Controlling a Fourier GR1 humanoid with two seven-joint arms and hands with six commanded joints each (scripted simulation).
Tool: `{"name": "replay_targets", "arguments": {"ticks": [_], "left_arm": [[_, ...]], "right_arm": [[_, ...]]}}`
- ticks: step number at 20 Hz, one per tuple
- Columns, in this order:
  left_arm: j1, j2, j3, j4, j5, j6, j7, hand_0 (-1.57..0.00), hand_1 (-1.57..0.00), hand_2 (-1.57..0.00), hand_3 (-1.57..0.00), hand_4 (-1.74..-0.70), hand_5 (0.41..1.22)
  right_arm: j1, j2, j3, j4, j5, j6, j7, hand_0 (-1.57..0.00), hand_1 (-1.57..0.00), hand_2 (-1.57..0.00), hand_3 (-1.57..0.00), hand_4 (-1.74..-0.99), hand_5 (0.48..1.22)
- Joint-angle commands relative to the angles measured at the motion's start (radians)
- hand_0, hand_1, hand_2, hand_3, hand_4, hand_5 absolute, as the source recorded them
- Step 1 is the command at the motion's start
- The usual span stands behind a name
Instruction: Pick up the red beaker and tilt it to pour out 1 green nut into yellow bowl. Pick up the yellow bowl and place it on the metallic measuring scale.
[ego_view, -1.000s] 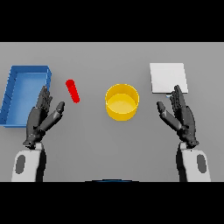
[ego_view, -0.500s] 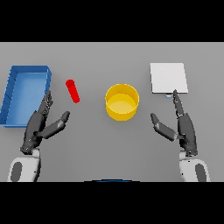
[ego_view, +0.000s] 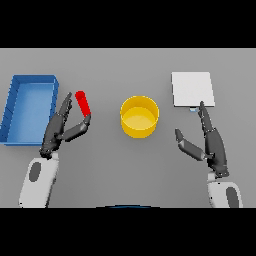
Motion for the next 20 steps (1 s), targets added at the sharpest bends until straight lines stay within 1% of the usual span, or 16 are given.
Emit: {"name": "replay_targets", "arguments": {"ticks": [1,3,7,8,10,12,13,14,15,16,17,19,20], "left_arm": [[-0.022,-0.001,0.006,0.031,-0.006,0.008,-0.017,0.0,0.0,0.0,0.0,-1.25,0.66],[-0.077,0.004,0.022,0.089,-0.003,0.008,-0.032,0.0,0.0,0.0,0.0,-1.27,0.673],[-0.146,-0.011,0.035,0.186,-0.005,0.016,-0.047,0.0,0.0,0.0,0.0,-1.29,0.685],[-0.169,-0.001,0.044,0.204,-0.004,0.013,-0.049,0.0,0.0,0.0,0.0,-1.29,0.688],[-0.204,-0.003,0.043,0.238,-0.013,0.015,-0.047,0.0,0.0,0.0,0.0,-1.3,0.691],[-0.232,-0.004,0.05,0.283,-0.014,0.017,-0.057,0.0,0.0,0.0,0.0,-1.29,0.686],[-0.243,-0.009,0.051,0.303,-0.02,0.024,-0.063,0.0,0.0,0.0,0.0,-1.29,0.684],[-0.255,-0.006,0.054,0.318,-0.019,0.021,-0.065,0.0,0.0,0.0,0.0,-1.29,0.683],[-0.263,-0.005,0.06,0.328,-0.016,0.024,-0.068,0.0,0.0,0.0,0.0,-1.29,0.683],[-0.275,-0.006,0.064,0.343,-0.013,0.02,-0.069,0.0,0.0,0.0,0.0,-1.29,0.683],[-0.296,-0.017,0.065,0.362,-0.013,0.025,-0.073,0.0,0.0,0.0,0.0,-1.3,0.686],[-0.326,-0.012,0.086,0.404,0.001,0.019,-0.097,0.0,0.0,0.0,0.0,-1.32,0.692],[-0.324,-0.015,0.092,0.415,0.009,0.013,-0.121,0.0,0.0,0.0,0.0,-1.33,0.695]], "right_arm": [[-0.001,0.002,0.0,0.005,0.007,-0.006,0.001,0.0,0.0,0.0,0.0,-1.281,0.635],[0.013,0.0,0.006,0.005,0.011,-0.001,-0.01,0.0,0.0,0.0,0.0,-1.274,0.635],[0.003,-0.005,-0.002,-0.011,0.007,-0.004,0.029,0.0,0.0,0.0,0.0,-1.269,0.638],[0.007,0.0,0.004,-0.013,0.01,-0.005,0.021,0.0,0.0,0.0,0.0,-1.267,0.64],[-0.004,-0.003,0.001,-0.013,0.009,-0.004,0.031,0.0,0.0,0.0,0.0,-1.272,0.644],[0.008,-0.003,0.003,0.001,0.011,-0.001,0.014,0.0,0.0,0.0,0.0,-1.267,0.644],[0.02,-0.001,0.003,-0.014,0.002,0.003,0.008,0.0,0.0,0.0,0.0,-1.269,0.643],[0.019,0.002,0.003,-0.02,0.0,0.001,0.012,0.0,0.0,0.0,0.0,-1.269,0.642],[0.001,0.005,-0.003,-0.007,-0.002,-0.004,0.029,0.0,0.0,0.0,0.0,-1.268,0.641],[0.009,-0.001,-0.006,-0.006,0.0,-0.005,0.019,0.0,0.0,0.0,0.0,-1.265,0.638],[0.007,0.004,-0.002,-0.005,0.001,-0.005,0.026,0.0,0.0,0.0,0.0,-1.268,0.639],[0.005,-0.001,-0.007,-0.008,0.001,-0.007,0.019,0.0,0.0,0.0,0.0,-1.264,0.64],[0.01,-0.004,-0.006,-0.017,0.004,-0.007,0.021,0.0,0.0,0.0,0.0,-1.264,0.64]]}}
